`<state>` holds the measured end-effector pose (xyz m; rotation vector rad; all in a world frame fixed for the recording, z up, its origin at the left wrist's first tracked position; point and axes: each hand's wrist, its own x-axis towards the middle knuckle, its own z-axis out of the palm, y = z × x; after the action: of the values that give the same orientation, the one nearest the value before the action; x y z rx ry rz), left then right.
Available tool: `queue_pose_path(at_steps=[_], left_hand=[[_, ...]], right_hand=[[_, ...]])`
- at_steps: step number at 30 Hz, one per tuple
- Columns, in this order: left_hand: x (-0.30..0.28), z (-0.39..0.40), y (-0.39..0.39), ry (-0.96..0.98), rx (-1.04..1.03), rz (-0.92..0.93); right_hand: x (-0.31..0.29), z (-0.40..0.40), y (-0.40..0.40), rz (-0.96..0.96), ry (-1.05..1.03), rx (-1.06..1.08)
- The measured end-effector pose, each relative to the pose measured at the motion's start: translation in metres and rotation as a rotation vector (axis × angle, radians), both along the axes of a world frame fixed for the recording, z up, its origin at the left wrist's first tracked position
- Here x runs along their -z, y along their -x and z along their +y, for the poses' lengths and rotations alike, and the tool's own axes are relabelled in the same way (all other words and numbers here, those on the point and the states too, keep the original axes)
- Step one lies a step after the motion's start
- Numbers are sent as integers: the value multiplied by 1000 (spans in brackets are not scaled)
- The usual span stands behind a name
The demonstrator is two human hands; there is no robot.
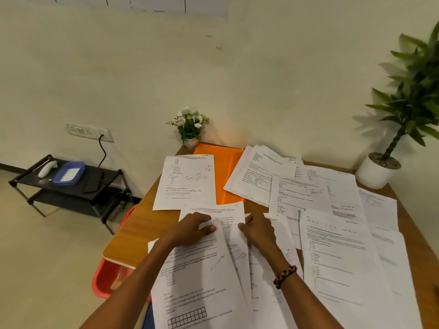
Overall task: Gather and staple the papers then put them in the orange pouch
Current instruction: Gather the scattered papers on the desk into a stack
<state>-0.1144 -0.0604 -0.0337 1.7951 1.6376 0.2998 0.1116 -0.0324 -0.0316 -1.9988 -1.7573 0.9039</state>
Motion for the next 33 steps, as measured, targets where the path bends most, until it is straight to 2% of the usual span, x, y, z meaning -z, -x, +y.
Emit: queue_pose_path(at_steps=[13,26,28,31,33], left_hand=[[-16,7,-13,-94,57,-8],[-24,9,-26,-130,48,3],[-23,10,-28,-188,39,14],[-24,12,-32,-336,80,63],[-26,13,-34,-342,117,19]], right_hand=[[3,-2,-14,224,4,-70],[11,-6,-23,259,91,-122],[10,-8,-26,228,82,-190],[2,-16,-27,212,28,-412],[-2,-23,-27,213,6,-540]])
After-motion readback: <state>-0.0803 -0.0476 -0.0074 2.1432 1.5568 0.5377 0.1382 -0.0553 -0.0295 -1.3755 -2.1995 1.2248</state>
